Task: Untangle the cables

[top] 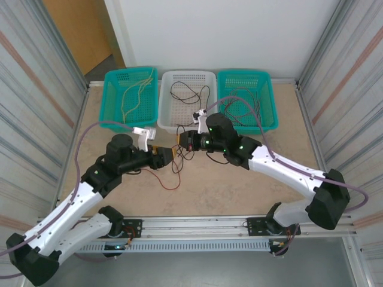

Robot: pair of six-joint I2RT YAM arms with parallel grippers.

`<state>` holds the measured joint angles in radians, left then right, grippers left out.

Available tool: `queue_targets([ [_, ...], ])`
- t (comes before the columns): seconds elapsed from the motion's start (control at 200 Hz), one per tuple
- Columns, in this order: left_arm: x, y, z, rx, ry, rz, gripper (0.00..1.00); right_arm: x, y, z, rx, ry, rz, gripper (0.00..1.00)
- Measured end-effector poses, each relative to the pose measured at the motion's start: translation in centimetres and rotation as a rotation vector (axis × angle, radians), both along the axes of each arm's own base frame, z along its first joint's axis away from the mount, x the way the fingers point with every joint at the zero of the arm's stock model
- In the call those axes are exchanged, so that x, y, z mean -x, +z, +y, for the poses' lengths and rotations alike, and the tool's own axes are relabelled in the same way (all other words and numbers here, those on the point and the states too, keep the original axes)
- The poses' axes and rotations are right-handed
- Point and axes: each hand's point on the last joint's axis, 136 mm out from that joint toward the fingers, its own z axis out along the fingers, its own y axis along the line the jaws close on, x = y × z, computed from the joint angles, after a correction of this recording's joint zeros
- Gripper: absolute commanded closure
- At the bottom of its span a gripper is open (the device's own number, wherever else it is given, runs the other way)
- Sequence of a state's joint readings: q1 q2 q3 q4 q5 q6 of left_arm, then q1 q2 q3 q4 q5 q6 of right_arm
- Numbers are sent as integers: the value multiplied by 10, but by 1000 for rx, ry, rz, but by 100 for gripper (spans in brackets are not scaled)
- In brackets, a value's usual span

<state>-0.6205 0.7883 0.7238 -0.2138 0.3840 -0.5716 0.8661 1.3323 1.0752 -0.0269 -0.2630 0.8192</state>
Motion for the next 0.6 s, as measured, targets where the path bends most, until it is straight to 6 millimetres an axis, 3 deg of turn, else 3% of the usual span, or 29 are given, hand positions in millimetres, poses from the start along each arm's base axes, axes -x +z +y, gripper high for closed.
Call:
queue_targets([
  [0.14, 8, 13, -7, 34, -40, -51, 37, 9, 37, -2, -90, 11, -61, 100],
  [0.311, 10, 7, -9, 34, -52, -55, 33, 18, 72, -5, -155, 20, -116, 100],
  [0.601, 16, 19, -15, 36, -90, -107, 32, 27, 100, -6, -191, 6, -172, 100],
])
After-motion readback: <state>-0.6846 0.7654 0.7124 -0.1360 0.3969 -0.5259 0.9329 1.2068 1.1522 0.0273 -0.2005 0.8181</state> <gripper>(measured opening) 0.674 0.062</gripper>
